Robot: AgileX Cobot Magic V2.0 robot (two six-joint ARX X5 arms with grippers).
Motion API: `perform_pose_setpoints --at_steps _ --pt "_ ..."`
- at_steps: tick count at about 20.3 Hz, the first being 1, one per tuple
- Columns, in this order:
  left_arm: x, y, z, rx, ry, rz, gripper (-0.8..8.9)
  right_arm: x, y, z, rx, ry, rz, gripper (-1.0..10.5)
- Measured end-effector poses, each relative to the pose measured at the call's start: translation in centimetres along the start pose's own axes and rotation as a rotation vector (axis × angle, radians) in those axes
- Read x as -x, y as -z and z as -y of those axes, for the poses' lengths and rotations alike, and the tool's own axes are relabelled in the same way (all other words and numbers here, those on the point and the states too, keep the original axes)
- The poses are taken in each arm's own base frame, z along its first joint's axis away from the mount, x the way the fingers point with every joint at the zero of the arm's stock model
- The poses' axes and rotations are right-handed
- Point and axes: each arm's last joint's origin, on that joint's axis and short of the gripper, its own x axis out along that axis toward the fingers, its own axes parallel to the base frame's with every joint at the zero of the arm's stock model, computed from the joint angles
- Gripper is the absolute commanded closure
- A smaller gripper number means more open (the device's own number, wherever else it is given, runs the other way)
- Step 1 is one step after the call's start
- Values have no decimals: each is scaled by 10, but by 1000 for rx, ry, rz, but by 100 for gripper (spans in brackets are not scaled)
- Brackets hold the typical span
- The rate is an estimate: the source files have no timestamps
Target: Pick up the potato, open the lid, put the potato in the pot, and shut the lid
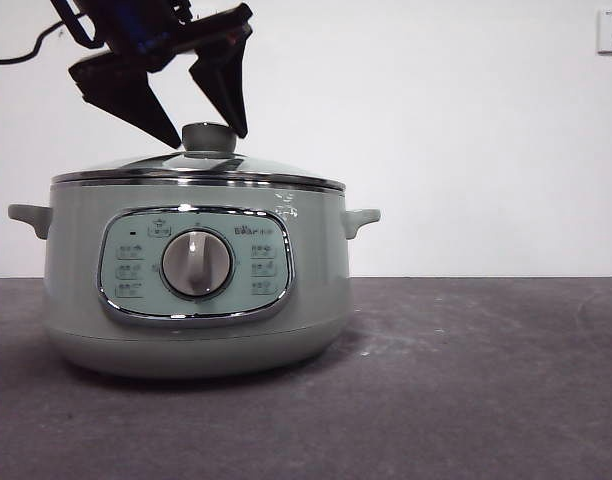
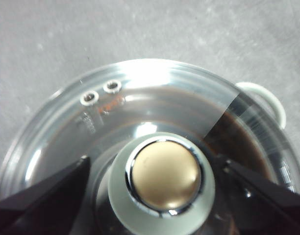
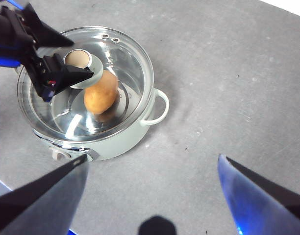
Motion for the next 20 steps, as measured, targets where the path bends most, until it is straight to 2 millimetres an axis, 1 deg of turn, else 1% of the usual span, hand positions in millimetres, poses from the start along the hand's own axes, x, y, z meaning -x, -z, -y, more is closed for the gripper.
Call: perform_pose_setpoints --at_steps 1,2,4,6,7,9,10,12,13,14,17,20 --pt "7 -2 0 1 2 20 365 0 0 0 0 0 0 510" --pt "21 -4 0 2 6 57 365 0 0 0 0 0 0 510" --pt "51 -7 1 -1 20 121 375 0 0 0 0 0 -1 510" --pt "81 -4 4 -10 40 156 375 2 1 0 0 0 -1 518" --pt "94 -1 5 -16 52 169 378 5 2 1 -2 0 8 562" --pt "124 6 8 -29 78 205 388 15 10 3 -8 -3 43 726" --pt "138 10 9 -34 90 227 474 19 15 4 -12 -4 62 796" --pt "159 17 9 -53 108 255 777 23 26 6 -21 -8 111 897" --pt "167 21 9 -66 111 256 817 23 32 6 -25 -9 132 930" --pt "171 24 8 -73 106 246 822 22 39 6 -29 -11 155 958" --pt "174 31 6 -86 49 275 822 16 65 8 -47 -8 258 958" --pt "176 46 7 -96 33 352 822 4 96 9 -80 25 363 958"
